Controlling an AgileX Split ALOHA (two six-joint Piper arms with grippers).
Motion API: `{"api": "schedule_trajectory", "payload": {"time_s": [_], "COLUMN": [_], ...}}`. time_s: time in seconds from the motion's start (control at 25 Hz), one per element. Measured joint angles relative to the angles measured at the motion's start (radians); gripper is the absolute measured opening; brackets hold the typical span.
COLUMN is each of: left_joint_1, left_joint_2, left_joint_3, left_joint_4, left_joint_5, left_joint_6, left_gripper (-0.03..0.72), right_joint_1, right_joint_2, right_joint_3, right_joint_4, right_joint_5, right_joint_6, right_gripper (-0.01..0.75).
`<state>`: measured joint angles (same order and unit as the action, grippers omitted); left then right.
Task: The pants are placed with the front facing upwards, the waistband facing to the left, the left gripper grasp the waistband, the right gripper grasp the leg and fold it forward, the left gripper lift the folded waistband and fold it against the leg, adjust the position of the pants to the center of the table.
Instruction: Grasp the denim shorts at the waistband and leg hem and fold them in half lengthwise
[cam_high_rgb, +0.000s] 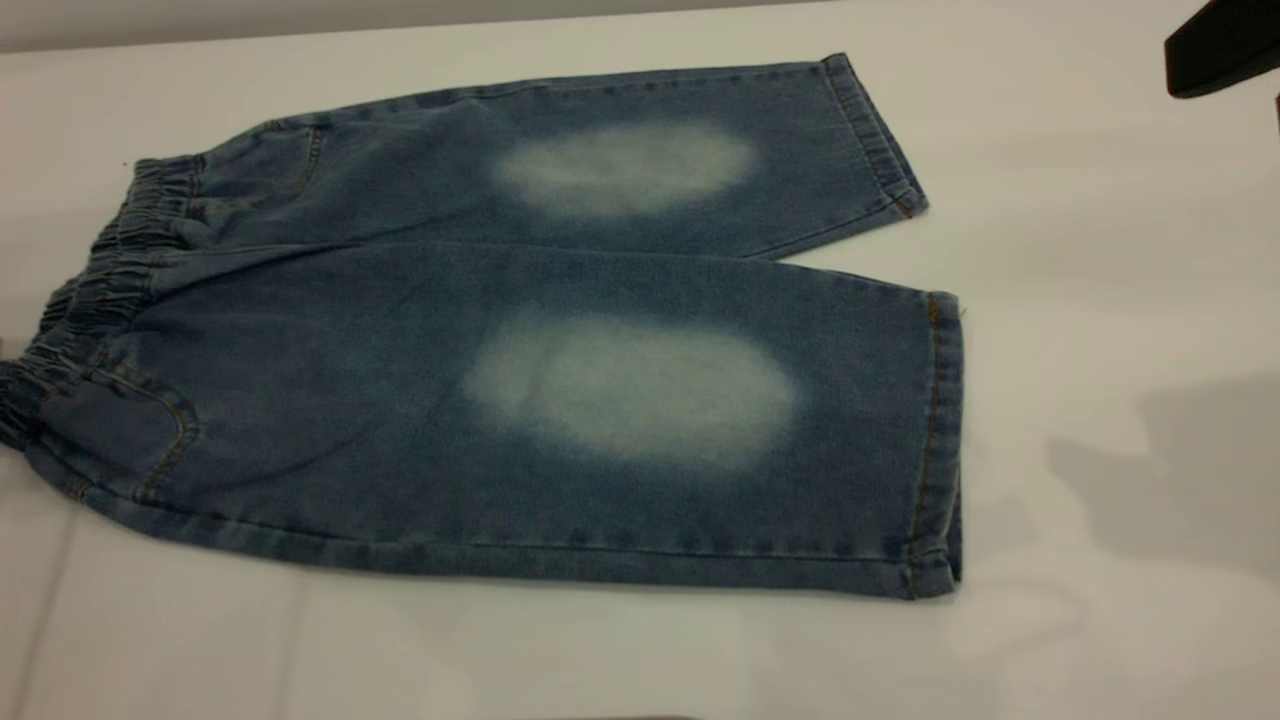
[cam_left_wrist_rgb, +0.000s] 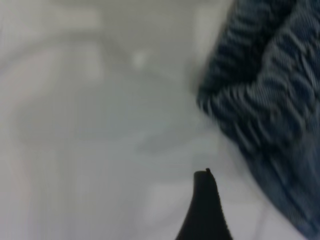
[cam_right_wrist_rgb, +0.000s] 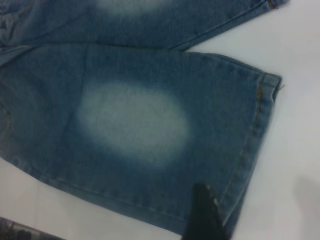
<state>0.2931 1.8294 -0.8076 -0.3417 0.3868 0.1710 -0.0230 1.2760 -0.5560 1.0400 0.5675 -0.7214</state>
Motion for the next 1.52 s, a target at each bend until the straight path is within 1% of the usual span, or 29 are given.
{"api": "schedule_trajectory", "payload": {"time_s": [0.16, 0.6, 0.76, 0.84, 0.88, 0.96, 1.04, 1.12, 1.2, 1.24, 1.36, 1.44, 1.52], "left_joint_1": [0.000, 0.000, -0.019, -0.033, -0.042, -0.055, -0.068, -0.078, -0.088, -0.092, -0.098, -0.100, -0.101], "left_joint_2": [0.064, 0.186, 0.199, 0.205, 0.206, 0.207, 0.209, 0.210, 0.210, 0.210, 0.210, 0.208, 0.202], "left_joint_3": [-0.013, -0.035, -0.041, -0.049, -0.050, -0.050, -0.050, -0.050, -0.052, -0.053, -0.055, -0.056, -0.056], "left_joint_4": [-0.021, -0.055, -0.055, -0.053, -0.053, -0.053, -0.065, -0.080, -0.082, -0.082, -0.082, -0.090, -0.100], "left_joint_5": [-0.053, -0.120, -0.130, -0.134, -0.139, -0.147, -0.154, -0.157, -0.157, -0.157, -0.149, -0.145, -0.140], "left_joint_6": [0.009, 0.029, 0.031, 0.031, 0.031, 0.032, 0.033, 0.034, 0.035, 0.041, 0.053, 0.054, 0.056], "left_gripper": [0.498, 0.498, 0.496, 0.480, 0.467, 0.410, 0.321, 0.189, 0.093, 0.074, 0.066, 0.066, 0.066], "right_joint_1": [0.000, 0.000, 0.000, 0.000, 0.000, 0.000, 0.000, 0.000, 0.000, 0.000, 0.007, 0.041, 0.099], "right_joint_2": [0.000, 0.000, 0.000, 0.000, 0.000, 0.000, 0.000, 0.000, 0.002, 0.007, 0.049, 0.095, 0.161], "right_joint_3": [0.000, 0.000, 0.007, 0.026, 0.038, 0.060, 0.087, 0.114, 0.138, 0.150, 0.179, 0.198, 0.204], "right_joint_4": [0.000, 0.000, 0.004, 0.011, 0.017, 0.032, 0.051, 0.081, 0.120, 0.153, 0.225, 0.283, 0.348], "right_joint_5": [0.000, 0.000, -0.001, -0.003, -0.003, -0.003, -0.004, -0.006, 0.003, 0.018, 0.053, 0.053, 0.051], "right_joint_6": [0.000, 0.000, 0.000, 0.000, 0.000, 0.000, 0.000, 0.000, 0.000, 0.000, -0.019, -0.066, -0.141], "right_gripper": [0.441, 0.441, 0.441, 0.441, 0.441, 0.441, 0.441, 0.441, 0.441, 0.441, 0.441, 0.441, 0.441]}}
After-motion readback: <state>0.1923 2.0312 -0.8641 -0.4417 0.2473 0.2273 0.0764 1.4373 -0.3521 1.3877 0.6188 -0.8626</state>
